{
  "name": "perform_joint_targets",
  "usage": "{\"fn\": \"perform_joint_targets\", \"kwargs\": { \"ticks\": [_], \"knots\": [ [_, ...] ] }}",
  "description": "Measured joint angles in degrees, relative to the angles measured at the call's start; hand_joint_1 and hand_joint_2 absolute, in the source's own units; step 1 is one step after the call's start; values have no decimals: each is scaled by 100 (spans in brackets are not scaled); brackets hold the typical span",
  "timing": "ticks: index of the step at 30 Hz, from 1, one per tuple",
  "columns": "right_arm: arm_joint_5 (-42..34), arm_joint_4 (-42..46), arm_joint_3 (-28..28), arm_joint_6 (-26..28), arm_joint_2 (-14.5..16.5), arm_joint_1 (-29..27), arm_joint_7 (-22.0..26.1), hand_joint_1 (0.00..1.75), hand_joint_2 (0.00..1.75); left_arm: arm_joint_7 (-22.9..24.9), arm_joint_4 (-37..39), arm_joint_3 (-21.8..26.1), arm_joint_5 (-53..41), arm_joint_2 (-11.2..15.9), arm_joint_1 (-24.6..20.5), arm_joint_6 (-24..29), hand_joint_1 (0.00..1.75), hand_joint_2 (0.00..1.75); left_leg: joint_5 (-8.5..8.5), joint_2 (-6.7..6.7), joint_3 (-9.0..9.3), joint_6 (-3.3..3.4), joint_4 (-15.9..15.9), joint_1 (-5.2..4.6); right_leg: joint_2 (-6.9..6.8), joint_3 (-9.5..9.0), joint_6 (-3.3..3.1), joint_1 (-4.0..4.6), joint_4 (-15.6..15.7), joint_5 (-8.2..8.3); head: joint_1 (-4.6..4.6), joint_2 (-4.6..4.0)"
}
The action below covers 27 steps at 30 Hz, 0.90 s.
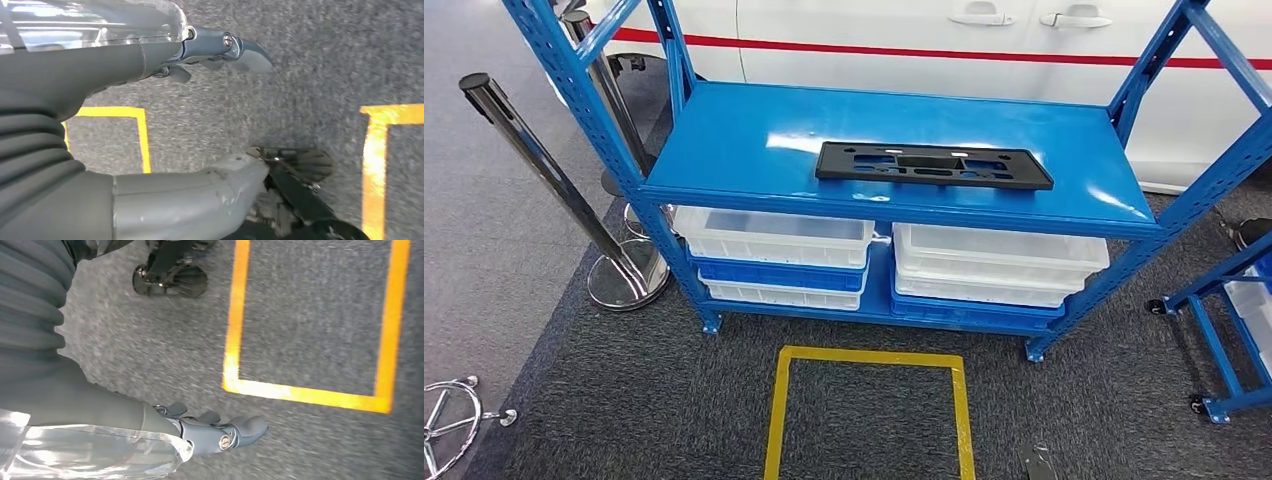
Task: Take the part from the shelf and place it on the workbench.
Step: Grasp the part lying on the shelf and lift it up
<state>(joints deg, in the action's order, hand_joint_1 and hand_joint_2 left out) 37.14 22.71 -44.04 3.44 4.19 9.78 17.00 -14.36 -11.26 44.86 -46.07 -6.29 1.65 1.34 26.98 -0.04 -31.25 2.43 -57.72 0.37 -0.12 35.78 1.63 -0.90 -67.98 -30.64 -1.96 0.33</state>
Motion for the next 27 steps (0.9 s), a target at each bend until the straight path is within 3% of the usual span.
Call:
{"fn": "perform_joint_targets", "kwargs": {
  "ticks": [2,3,7,8,10,12,13,14,16,18,21,23,26,27],
  "knots": [
    [181,-46,-90,127,23,171,137,0,44,-68,0,189,-183,-31,-78,7,0,0,14,-5,-16,-39,-32,-22,3,-299,-54,25,670,264,1,0],
    [271,-72,-136,200,38,278,219,0,0,-103,0,297,-280,-47,-125,11,0,0,15,-4,-37,-66,-44,-29,5,-355,-80,40,833,302,1,0],
    [578,-159,-275,444,126,761,602,0,0,-236,0,748,-683,-89,-323,27,0,0,72,-2,-108,-177,-145,-24,2,-346,-192,30,931,339,3,0],
    [620,-169,-299,480,152,907,699,0,0,-265,0,849,-776,-100,-371,31,0,0,190,-3,-190,-207,-332,-18,-1,-347,-228,17,948,354,3,0],
    [653,-178,-330,529,198,1182,877,0,0,-322,0,1021,-941,-121,-451,33,0,0,556,-3,-520,-261,-1048,-1,-6,-342,-269,17,951,363,4,0],
    [641,-181,-339,564,233,1390,1013,0,87,-372,0,1144,-1084,-135,-503,34,0,0,775,-3,-843,-292,-1720,12,-15,-338,-279,25,942,361,3,0],
    [628,-181,-339,578,253,1485,1074,0,131,-396,0,1197,-1145,-138,-524,34,0,0,724,-2,-881,-294,-1783,13,-17,-341,-282,27,936,359,3,0],
    [609,-181,-339,587,281,1585,1142,0,175,-418,0,1267,-1211,-142,-548,36,0,0,568,-2,-814,-286,-1618,14,-13,-344,-283,29,930,356,3,0],
    [550,-181,-319,595,357,1829,1337,0,175,-460,0,1440,-1357,-147,-622,45,0,0,126,-1,-454,-228,-805,9,4,-351,-274,30,922,348,3,0],
    [501,-171,-240,609,408,2021,1504,0,175,-480,-1,1558,-1469,-149,-694,50,0,0,-85,-4,-181,-164,-168,-17,8,-337,-234,45,917,346,2,0],
    [531,-122,-27,753,441,2096,1544,0,175,-480,-1,1579,-1515,-153,-711,28,0,0,-96,-17,-135,-110,-23,-19,-8,-329,-144,57,940,352,2,0],
    [592,-45,193,937,469,2124,1549,0,175,-482,0,1583,-1537,-157,-705,-4,0,0,-134,-12,-110,-53,44,14,-7,-269,-91,57,799,241,2,0],
    [777,161,678,1245,495,2189,1518,0,175,-484,-1,1599,-1584,-163,-761,-59,0,0,-151,5,-101,-8,75,25,1,210,-41,40,-184,-234,1,0],
    [867,241,822,1340,497,2189,1481,0,175,-481,-1,1605,-1596,-164,-781,-75,0,0,-147,1,-99,-4,73,24,1,382,-28,31,-509,-323,0,0]
  ]
}}
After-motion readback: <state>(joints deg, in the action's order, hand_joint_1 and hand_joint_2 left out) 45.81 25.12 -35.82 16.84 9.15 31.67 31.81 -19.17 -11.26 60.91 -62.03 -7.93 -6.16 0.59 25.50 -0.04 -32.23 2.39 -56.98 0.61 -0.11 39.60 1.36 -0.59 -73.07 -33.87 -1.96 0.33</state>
